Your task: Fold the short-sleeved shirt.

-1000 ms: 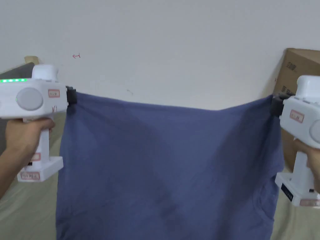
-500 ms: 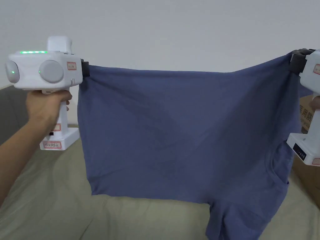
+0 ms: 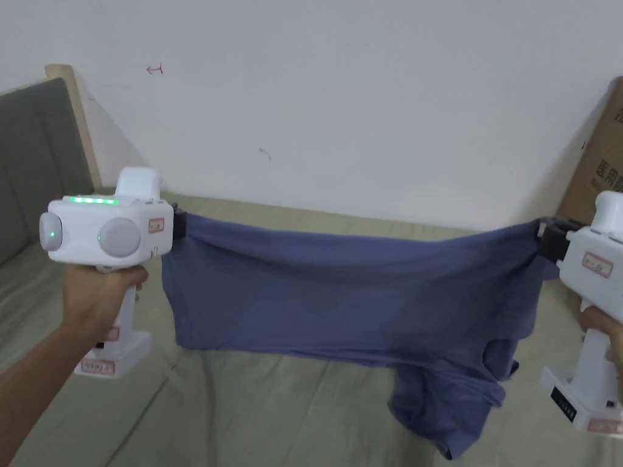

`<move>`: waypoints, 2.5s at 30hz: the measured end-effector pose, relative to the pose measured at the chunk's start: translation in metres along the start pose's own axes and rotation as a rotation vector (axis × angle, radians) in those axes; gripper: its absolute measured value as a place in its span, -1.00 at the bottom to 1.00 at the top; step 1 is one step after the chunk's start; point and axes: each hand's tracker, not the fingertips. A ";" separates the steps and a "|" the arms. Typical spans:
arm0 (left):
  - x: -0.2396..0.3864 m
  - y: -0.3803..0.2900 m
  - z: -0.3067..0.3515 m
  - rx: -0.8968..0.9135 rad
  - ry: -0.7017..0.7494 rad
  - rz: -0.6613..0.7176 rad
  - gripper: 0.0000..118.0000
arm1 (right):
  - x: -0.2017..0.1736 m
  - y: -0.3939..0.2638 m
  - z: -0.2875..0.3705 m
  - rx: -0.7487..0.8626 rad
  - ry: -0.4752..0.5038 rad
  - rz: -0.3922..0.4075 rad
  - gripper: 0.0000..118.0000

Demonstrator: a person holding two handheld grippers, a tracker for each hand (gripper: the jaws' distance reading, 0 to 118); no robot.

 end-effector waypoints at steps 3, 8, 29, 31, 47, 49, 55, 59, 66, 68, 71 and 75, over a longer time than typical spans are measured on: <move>-0.003 -0.039 0.008 -0.060 -0.009 -0.001 -0.97 | 0.004 -0.037 0.012 -0.046 -0.002 -0.005 -0.98; -0.007 -0.098 0.041 -0.151 -0.018 -0.022 -0.97 | 0.005 -0.086 0.061 -0.118 0.020 -0.042 -0.98; -0.049 -0.296 0.208 -0.360 0.012 0.045 -0.97 | 0.012 -0.246 0.286 -0.319 0.058 -0.147 -0.98; -0.050 -0.307 0.218 -0.380 0.020 0.050 -0.97 | 0.014 -0.262 0.295 -0.359 0.053 -0.142 -0.98; -0.049 -0.356 0.210 -0.556 0.050 0.121 0.36 | 0.005 -0.335 0.274 -0.694 -0.124 -0.207 0.21; -0.044 -0.343 0.212 -0.603 0.062 0.170 0.69 | 0.000 -0.317 0.277 -0.638 -0.102 -0.176 0.69; -0.021 -0.264 0.247 -0.296 -0.038 0.129 0.69 | -0.021 -0.228 0.289 -0.341 -0.060 -0.109 0.69; 0.000 -0.210 0.275 -0.041 -0.023 0.094 0.68 | -0.046 -0.175 0.303 -0.094 -0.058 -0.009 0.69; 0.030 -0.170 0.286 0.184 0.013 0.032 -0.11 | -0.083 -0.140 0.311 0.136 -0.124 0.106 0.60; 0.035 -0.170 0.284 0.203 -0.006 0.019 -0.91 | -0.090 -0.138 0.313 0.156 -0.140 0.123 0.01; 0.043 -0.177 0.284 0.224 -0.017 0.015 -1.00 | -0.099 -0.142 0.313 0.171 -0.179 0.156 -1.00; 0.047 -0.183 0.281 0.191 -0.029 -0.009 -1.00 | -0.097 -0.153 0.314 0.160 -0.158 0.156 -1.00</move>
